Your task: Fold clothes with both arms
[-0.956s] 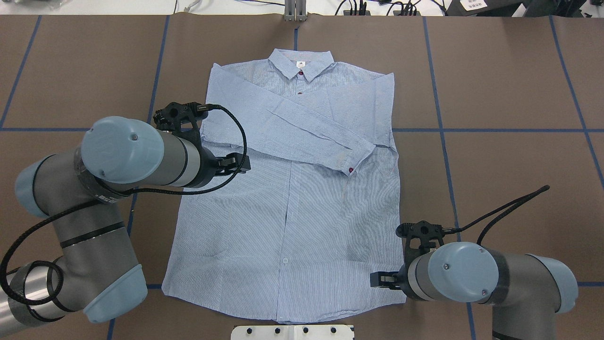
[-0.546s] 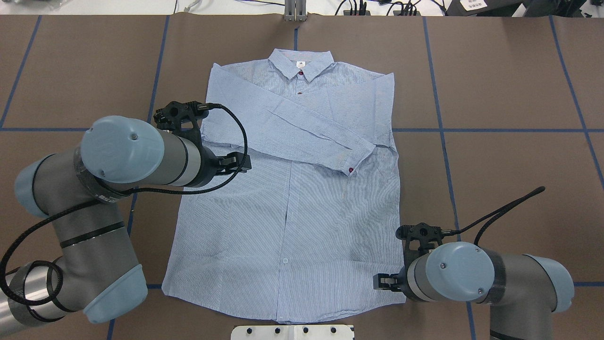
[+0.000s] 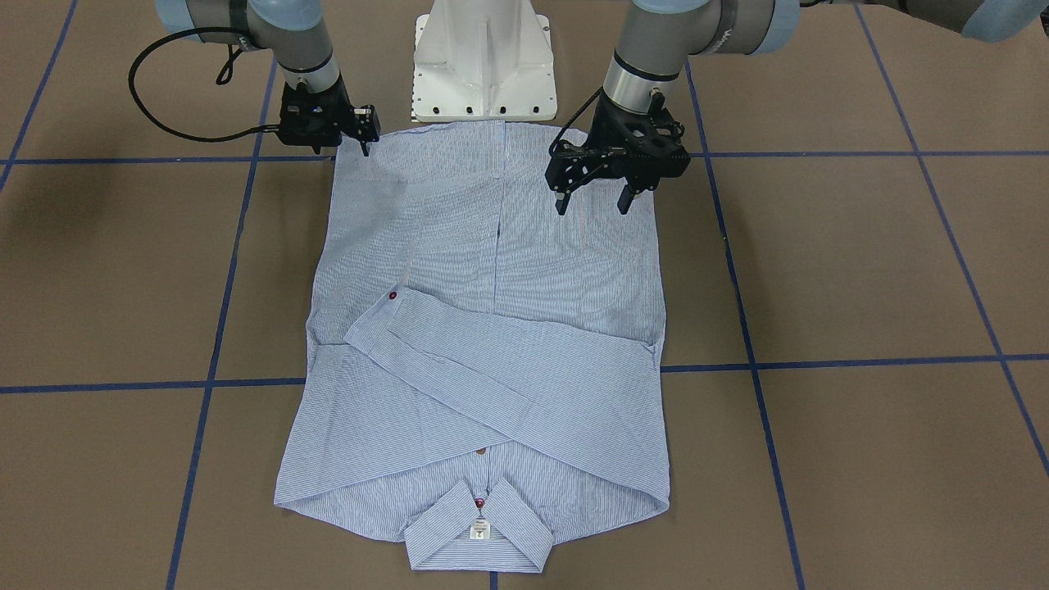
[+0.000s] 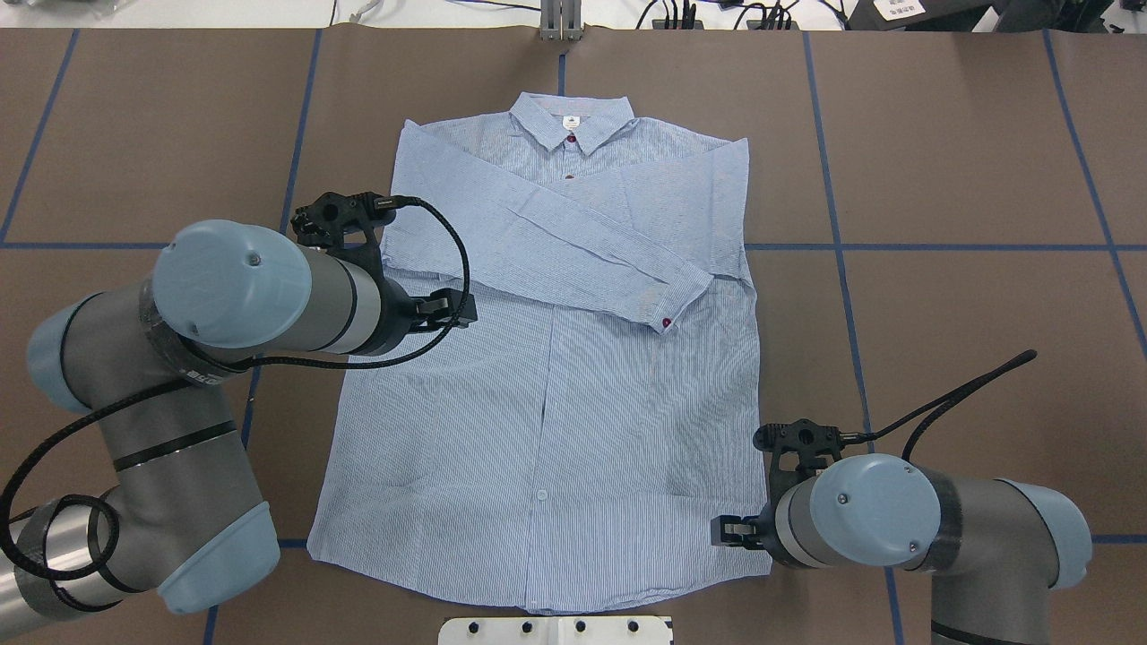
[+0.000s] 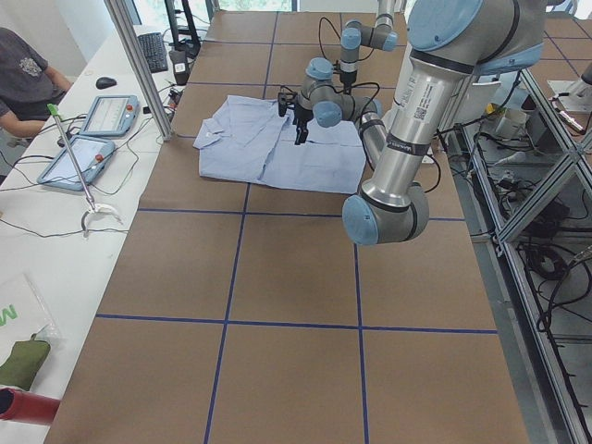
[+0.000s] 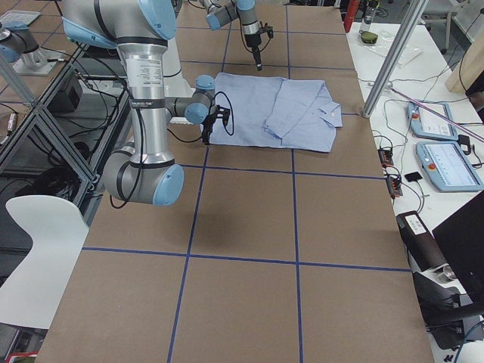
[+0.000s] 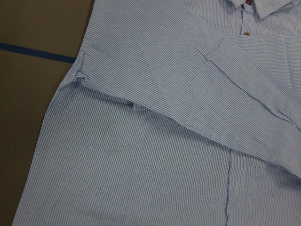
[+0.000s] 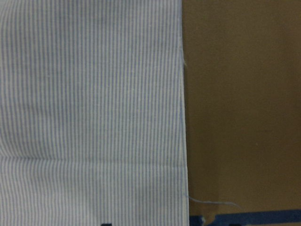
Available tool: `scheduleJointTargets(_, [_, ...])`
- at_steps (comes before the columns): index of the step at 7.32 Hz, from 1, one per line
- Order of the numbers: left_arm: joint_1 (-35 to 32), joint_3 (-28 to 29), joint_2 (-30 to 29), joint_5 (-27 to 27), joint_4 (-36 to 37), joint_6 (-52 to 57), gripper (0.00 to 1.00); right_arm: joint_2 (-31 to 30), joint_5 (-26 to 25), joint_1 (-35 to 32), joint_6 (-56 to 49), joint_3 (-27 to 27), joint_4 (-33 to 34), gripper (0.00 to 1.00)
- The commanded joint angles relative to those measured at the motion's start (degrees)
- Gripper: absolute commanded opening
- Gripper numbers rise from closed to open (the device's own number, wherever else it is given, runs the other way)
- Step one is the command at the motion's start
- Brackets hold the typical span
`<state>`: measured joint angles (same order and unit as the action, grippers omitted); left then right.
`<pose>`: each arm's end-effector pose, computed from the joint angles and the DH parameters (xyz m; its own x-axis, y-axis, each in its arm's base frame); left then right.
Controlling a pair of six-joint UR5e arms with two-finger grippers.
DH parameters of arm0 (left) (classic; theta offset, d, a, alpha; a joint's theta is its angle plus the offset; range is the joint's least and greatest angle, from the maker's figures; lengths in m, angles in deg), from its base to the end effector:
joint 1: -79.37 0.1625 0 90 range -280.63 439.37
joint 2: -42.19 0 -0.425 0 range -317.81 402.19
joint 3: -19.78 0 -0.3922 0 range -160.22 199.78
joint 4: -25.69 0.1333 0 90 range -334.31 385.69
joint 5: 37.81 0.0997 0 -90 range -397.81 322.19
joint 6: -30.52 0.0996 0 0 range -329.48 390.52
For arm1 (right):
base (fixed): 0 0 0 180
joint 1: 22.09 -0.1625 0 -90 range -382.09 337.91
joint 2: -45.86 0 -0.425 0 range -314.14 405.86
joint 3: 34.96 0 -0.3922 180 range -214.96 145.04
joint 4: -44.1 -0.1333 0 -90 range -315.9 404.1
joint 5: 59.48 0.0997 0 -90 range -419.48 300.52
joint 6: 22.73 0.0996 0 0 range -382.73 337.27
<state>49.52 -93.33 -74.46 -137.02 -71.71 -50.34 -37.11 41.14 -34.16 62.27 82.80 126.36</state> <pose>0.4452 -0.3908 0.2125 0.5239 -0.1199 -0.8433 0.2952 0.9542 0.0478 -0.4784 -0.2198 0.3653 0.7252 0.0675 0.6852 -0.0206 0.9969 -0.0764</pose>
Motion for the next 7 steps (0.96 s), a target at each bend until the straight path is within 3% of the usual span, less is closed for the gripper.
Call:
scheduleJointTargets(1, [0.0, 0.0, -0.1, 0.1, 0.0, 0.0, 1.0, 0.0, 0.5, -0.8, -0.2, -0.3, 0.0, 0.87])
scheduleJointTargets(4, [0.0, 0.0, -0.1, 0.1, 0.0, 0.0, 1.0, 0.2, 0.7, -1.0, -0.1, -0.8, 0.0, 0.87])
scheduleJointTargets(6, [-0.1, 0.0, 0.1, 0.1, 0.0, 0.0, 1.0, 1.2, 0.7, -1.0, 0.1, -1.7, -0.1, 0.67])
scheduleJointTargets(7, [-0.1, 0.0, 0.1, 0.1, 0.0, 0.0, 0.99, 1.2, 0.7, -1.0, 0.0, -1.8, -0.1, 0.66])
